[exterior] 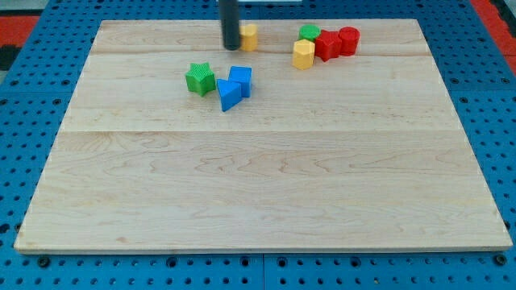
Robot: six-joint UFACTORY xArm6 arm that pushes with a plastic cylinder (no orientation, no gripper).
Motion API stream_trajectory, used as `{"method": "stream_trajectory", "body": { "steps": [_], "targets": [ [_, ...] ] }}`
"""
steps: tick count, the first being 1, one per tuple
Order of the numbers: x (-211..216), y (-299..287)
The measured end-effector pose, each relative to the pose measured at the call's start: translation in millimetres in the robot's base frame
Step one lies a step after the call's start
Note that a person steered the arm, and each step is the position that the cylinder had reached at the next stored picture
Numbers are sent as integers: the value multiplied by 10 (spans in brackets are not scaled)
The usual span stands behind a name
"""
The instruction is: Push the yellow heart to the left of the green circle
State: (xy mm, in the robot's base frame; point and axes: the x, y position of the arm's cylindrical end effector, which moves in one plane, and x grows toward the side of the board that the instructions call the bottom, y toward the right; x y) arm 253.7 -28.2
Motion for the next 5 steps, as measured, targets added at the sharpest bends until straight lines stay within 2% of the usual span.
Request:
{"method": "stream_trajectory", "body": {
  "steps": [1, 2, 3, 4, 5],
  "targets": [
    [-124, -453],
    [-253, -224],
    [-329, 344],
    [-82, 458],
    [122, 322]
  ]
}}
